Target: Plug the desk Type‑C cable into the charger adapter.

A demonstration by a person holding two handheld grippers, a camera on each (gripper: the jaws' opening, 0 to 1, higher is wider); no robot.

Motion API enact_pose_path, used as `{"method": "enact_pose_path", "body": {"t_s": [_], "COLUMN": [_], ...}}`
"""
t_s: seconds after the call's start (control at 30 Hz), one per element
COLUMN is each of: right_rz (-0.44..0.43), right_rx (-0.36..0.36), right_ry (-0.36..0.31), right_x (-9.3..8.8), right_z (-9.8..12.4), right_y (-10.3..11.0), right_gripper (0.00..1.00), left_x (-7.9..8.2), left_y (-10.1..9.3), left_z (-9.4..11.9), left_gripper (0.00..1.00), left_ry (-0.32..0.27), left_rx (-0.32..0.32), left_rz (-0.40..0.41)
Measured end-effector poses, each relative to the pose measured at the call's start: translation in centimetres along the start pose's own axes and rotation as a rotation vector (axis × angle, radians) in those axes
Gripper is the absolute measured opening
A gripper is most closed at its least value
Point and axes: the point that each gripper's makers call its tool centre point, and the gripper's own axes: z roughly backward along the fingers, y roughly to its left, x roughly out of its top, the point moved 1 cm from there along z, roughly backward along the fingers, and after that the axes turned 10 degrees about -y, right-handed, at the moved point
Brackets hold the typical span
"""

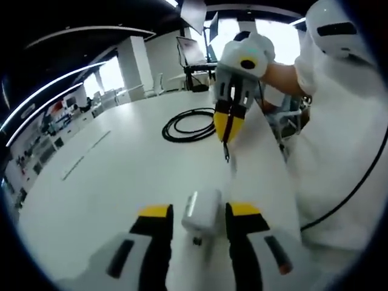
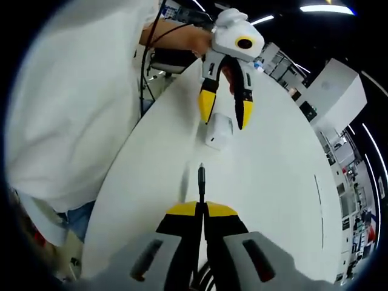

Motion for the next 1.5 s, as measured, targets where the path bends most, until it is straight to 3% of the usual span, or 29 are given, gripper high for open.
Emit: {"method": "enact_pose_path", "body": {"t_s": [0.5, 0.73, 0.87, 1.5], "right_rz": [-0.003, -0.001, -0.004, -0.007], "right_rx": [0.001, 0.004, 0.006, 0.016], "right_ry": [0.001, 0.005, 0.003, 0.007], "right_x": [0.0, -0.1, -0.1, -0.1], "right_z": [0.1, 0.1, 0.1, 0.3], "right_y": [0.0, -0.1, -0.1, -0.2], "right_gripper": [0.01, 0.01, 0.01, 0.01], "left_x": [-0.2, -0.2, -0.3, -0.4], "left_y": [0.2, 0.2, -0.2, -0.9], "left_z": [-0.4, -0.5, -0.7, -1.6], "left_gripper": [0.31, 0.31, 0.26, 0.27], "left_ry": [0.076, 0.091, 0.110, 0.183], "left_rx": [-0.043, -0.069, -0.105, -0.180], "left_rz": [-0.058, -0.064, -0.061, -0.057]}}
